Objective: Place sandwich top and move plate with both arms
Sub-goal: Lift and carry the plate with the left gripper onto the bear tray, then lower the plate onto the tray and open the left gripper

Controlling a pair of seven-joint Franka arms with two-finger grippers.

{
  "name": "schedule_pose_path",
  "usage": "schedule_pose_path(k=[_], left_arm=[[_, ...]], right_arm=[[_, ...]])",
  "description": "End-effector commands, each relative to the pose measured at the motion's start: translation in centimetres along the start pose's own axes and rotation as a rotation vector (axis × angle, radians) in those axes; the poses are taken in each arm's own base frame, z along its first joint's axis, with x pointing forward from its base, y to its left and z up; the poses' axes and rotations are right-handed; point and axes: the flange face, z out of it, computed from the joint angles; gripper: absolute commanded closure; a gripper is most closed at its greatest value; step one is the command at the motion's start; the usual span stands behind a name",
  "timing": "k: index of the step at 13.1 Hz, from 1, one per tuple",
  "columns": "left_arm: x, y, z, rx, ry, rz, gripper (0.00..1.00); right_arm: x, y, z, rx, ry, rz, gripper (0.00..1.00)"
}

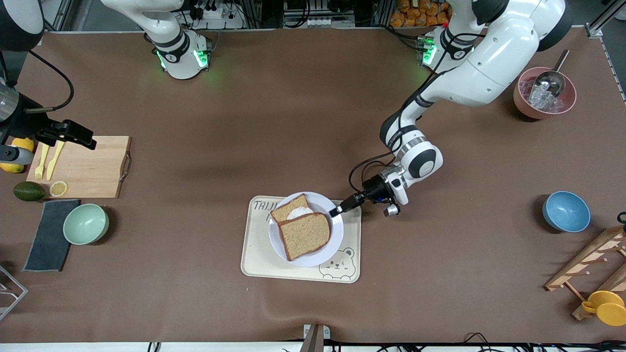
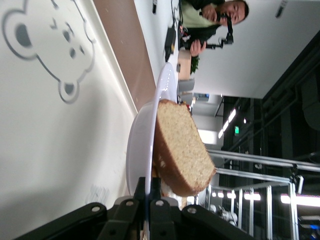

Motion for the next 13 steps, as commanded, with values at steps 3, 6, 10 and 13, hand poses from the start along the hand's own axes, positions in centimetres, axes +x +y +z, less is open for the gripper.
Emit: schedule_pose_path(k=[3,6,10,13], left_arm=[[0.0,-3.3,3.2,0.003,0.067,0.048,1.00],[-0.5,-4.6,3.6,0.012,0.059,0.063,1.00],[-0.4,-5.1,3.4,0.033,0.055,0.139,0.00],[0.4,-4.5,3.1,0.028,0.063,0.155,0.00]], right_arm=[[-0.4,0.0,-0.4,-0.004,0.006,0.006,0.00],[-0.4,0.0,-0.4,-0.002,0.007,0.006,0.00],[-0.4,0.0,-0.3,-0.002,0.006,0.006,0.00],[-0.3,0.0,-0.3,-0.002,0.004,0.006,0.00]])
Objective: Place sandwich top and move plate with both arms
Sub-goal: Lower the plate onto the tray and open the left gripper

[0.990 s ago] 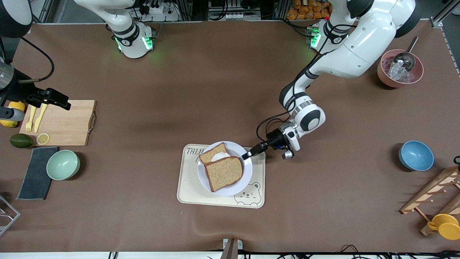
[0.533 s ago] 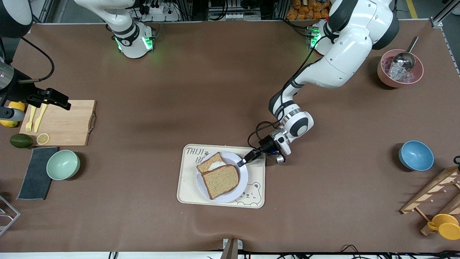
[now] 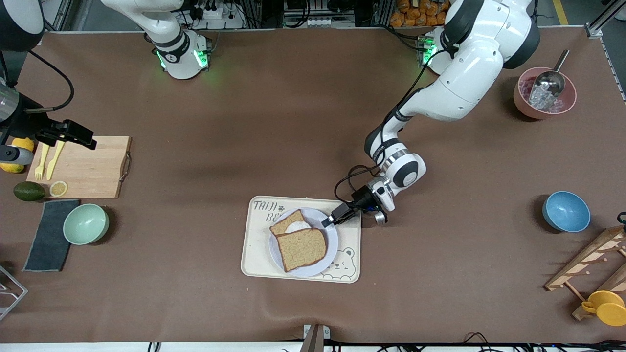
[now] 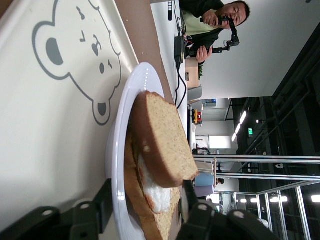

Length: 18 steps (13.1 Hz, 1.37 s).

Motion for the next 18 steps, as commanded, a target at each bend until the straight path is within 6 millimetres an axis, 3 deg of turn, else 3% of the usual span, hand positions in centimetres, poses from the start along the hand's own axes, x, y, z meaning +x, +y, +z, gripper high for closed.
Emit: schedule_pose_path(k=[1,3,8,11,14,18], left_arm=[[1.3,0.1,-0.1,0.000,0.036,0.029,0.00],[1.9,1.0,-0.5,-0.006,0.048,0.029,0.00],[3.1,6.1,-1.7,0.114,0.110,0.021,0.00],[4.3,9.2,-3.6,0.235,0.153,0.032,0.00],[5.5,9.6,-4.6,0.303,0.138,0.114,0.00],[11.4,8.9,-8.2,0.370,0.119,0.272,0.00]], right_arm=[[-0.4,0.0,-0.3,-0.003,0.003,0.006,0.00],[-0.4,0.1,-0.2,-0.003,0.002,0.008,0.00],[-0.4,0.1,-0.2,-0.003,0.000,0.008,0.00],[-0.3,0.1,-0.2,-0.003,0.000,0.008,0.00],[-0.3,0.0,-0.2,-0.003,0.000,0.006,0.00],[-0.4,-0.1,-0.1,-0.003,-0.004,0.006,0.00]])
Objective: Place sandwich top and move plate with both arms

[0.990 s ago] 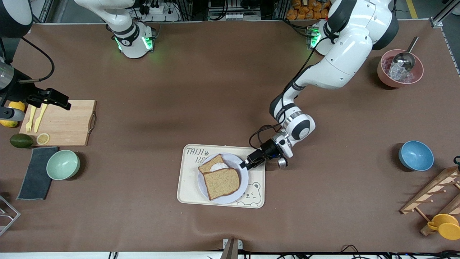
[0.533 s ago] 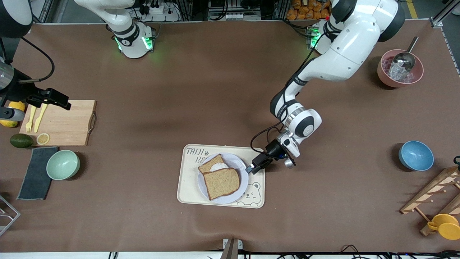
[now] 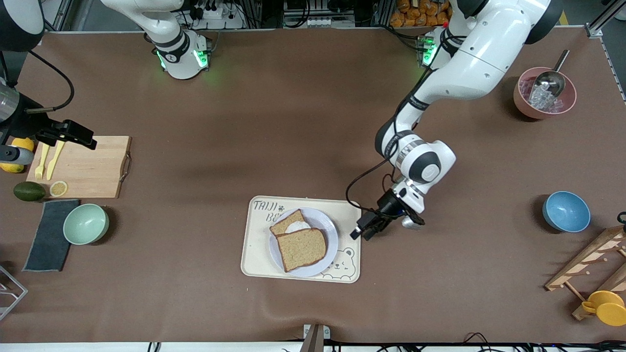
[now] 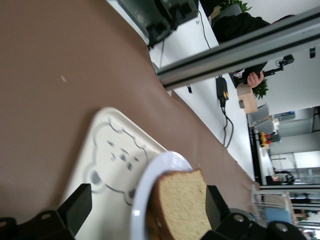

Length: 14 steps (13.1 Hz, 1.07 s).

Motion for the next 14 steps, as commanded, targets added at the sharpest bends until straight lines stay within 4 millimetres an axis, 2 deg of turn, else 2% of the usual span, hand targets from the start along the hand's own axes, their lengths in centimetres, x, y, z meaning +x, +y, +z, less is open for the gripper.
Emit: schedule_pose_path(k=[1,4,5,6,14], left_arm=[[3.3,-1.4,-1.8,0.043,-0.009,0.091,0.00],[6.1,-2.7,-3.3,0.106,-0.014,0.201,0.00],[7.7,-3.4,-4.2,0.118,-0.001,0.214,0.00],[8.1,-3.2,-4.6,0.123,-0.009,0.250,0.00],[13.1,-7.3,-9.5,0.254,-0.118,0.547,0.00]], right_arm=[[-0.4,-0.1,-0.3,-0.003,-0.001,0.006,0.00],[-0.4,0.0,-0.3,-0.003,-0.001,0.006,0.00],[-0.4,0.0,-0.3,-0.003,0.000,0.006,0.00],[-0.4,0.1,-0.3,-0.003,0.000,0.007,0.00],[-0.5,0.1,-0.3,-0.003,-0.001,0.007,0.00]])
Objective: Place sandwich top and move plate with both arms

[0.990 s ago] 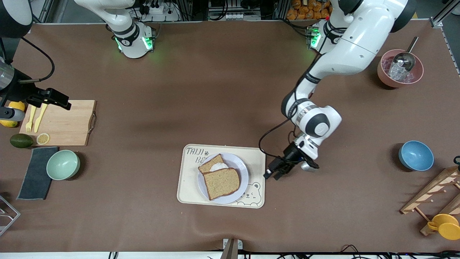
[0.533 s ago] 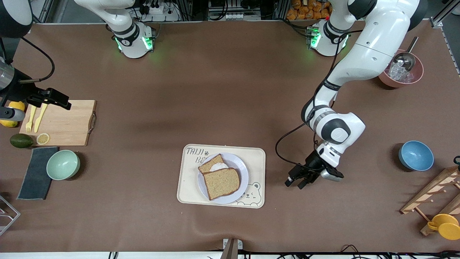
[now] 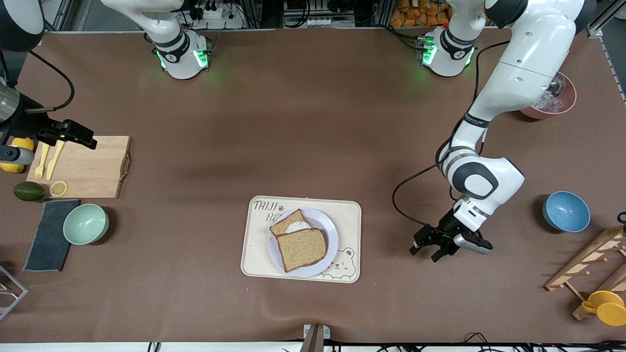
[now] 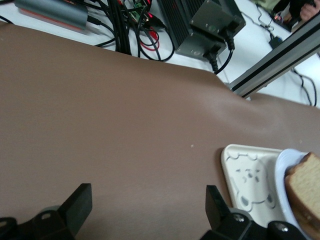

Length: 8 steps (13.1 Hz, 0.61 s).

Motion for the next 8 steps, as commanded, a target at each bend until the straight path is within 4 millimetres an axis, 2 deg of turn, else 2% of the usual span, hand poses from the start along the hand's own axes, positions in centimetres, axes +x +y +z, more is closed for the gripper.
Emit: schedule_pose_path(k=[1,5,8], left_arm=[[0.5,-1.5,-2.5,0.042,-0.039,0.098,0.00],[1.8,-5.0,-5.3,0.042,-0.099,0.186,0.00],[4.4,-6.4,-8.1,0.060,-0.200,0.230,0.00]], right_arm=[[-0.4,0.0,-0.3,-0.003,0.001,0.006,0.00],[-0.4,0.1,-0.3,-0.003,0.001,0.007,0.00],[-0.5,0.1,-0.3,-0.003,-0.002,0.007,0.00]])
